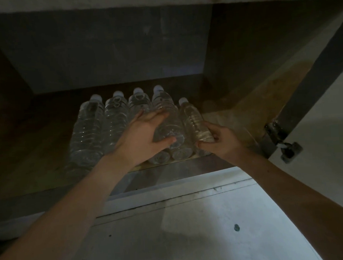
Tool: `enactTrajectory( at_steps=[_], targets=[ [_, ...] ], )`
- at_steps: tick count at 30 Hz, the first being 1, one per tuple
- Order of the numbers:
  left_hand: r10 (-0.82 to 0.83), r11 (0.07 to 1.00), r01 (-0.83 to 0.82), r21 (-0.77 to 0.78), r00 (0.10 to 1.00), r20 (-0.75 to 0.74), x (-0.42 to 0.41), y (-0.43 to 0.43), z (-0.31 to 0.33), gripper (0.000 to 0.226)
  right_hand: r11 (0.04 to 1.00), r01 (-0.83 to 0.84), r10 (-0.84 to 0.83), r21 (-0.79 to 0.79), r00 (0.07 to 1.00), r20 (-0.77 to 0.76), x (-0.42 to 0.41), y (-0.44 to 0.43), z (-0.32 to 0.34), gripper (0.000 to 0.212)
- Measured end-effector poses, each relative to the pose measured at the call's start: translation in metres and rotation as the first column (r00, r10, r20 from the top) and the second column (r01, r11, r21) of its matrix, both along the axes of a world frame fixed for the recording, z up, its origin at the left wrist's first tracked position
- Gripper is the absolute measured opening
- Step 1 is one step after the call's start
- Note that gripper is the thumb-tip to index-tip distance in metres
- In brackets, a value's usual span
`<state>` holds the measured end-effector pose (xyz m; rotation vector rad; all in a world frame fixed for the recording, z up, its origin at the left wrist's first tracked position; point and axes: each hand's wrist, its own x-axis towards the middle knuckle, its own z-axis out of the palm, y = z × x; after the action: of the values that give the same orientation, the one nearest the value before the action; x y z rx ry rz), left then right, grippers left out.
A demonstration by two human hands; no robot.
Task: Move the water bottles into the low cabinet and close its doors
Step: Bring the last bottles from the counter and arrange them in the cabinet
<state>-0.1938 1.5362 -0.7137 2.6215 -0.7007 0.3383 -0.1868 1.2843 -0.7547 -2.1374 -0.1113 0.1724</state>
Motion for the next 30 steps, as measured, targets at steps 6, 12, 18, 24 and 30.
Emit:
enactTrajectory(
  at_steps=[6,12,18,24,30],
  targets=[
    [0.019,0.999,-0.018,-0.035,0.999,0.030,-0.005,-0.001,0.001,0.070,0.993,0.043,-0.039,-0.112,0.998,0.039,-0.002,0.000,-0.004,0.066],
    [0.040,0.997,-0.037,-0.069,0.998,0.041,-0.009,-0.003,0.001,0.069,0.993,0.072,-0.066,-0.096,0.996,0.062,-0.006,0.003,-0.010,0.087],
    [0.040,0.997,-0.037,-0.061,0.998,0.052,-0.009,-0.003,-0.001,0.068,0.992,0.105,-0.100,-0.076,0.993,0.064,-0.006,0.008,-0.012,0.077],
    [0.032,0.999,-0.031,-0.024,0.999,0.025,-0.007,-0.001,-0.002,0.068,0.994,0.096,-0.091,-0.060,0.993,0.070,-0.011,0.009,-0.009,0.072],
    [0.026,1.000,-0.026,0.007,1.000,-0.008,-0.012,0.002,0.003,0.066,0.985,0.077,-0.057,-0.156,0.990,0.132,-0.012,0.011,-0.002,0.069]
  ],
)
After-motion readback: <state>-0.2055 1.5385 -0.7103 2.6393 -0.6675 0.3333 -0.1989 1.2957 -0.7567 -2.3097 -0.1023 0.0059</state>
